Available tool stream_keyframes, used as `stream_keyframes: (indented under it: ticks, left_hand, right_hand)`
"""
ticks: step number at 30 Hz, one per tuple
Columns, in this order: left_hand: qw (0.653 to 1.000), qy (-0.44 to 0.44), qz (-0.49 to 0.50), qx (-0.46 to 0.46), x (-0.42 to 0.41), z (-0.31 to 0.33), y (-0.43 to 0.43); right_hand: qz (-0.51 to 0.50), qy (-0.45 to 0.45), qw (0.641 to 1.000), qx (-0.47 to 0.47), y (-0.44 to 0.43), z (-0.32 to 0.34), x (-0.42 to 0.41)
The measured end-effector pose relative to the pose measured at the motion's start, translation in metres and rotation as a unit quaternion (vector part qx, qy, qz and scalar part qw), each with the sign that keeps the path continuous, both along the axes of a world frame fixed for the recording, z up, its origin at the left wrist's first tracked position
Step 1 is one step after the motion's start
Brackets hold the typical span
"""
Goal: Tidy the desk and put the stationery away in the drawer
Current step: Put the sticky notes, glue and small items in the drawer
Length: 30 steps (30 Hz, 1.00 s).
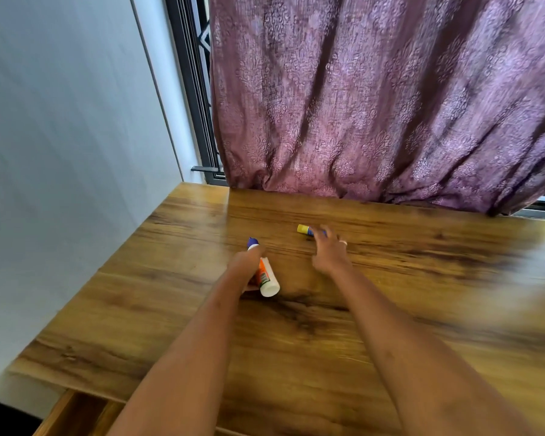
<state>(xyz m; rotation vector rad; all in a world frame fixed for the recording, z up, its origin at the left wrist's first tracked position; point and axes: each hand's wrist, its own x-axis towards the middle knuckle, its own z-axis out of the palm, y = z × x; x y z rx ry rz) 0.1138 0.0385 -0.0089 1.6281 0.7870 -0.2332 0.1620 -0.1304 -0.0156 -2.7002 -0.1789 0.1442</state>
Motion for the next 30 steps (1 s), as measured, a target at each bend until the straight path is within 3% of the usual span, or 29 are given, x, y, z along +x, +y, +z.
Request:
stream_keyframes:
  ticks: [5, 12, 17, 23, 30]
  left_hand:
    - [0.995, 0.017, -0.031, -0.095, -0.006, 0.002, 0.017]
    - [0.996, 0.011, -0.047, -0.082, -0.015, 0.0, 0.017]
    - [0.997, -0.008, -0.032, -0.067, -0.03, -0.008, 0.014]
    - [0.997, -0.015, -0.038, -0.064, -0.066, -0.022, 0.009]
    - [0.993, 0.001, -0.108, -0.047, -0.13, -0.031, 0.012]
  right_hand:
    - [-0.003, 0.002, 0.998, -0.057, 0.003, -0.009, 0.026]
    - [-0.036, -0.032, 0.997, -0.065, 0.015, -0.01, 0.003]
    - [-0.081, 0.036, 0.988, 0.123, 0.02, -0.002, -0.034]
    - [-0.135, 0.065, 0.952, 0.265, 0.033, -0.003, -0.108]
    - [-0.169, 0.072, 0.927, 0.328, 0.05, 0.011, -0.225]
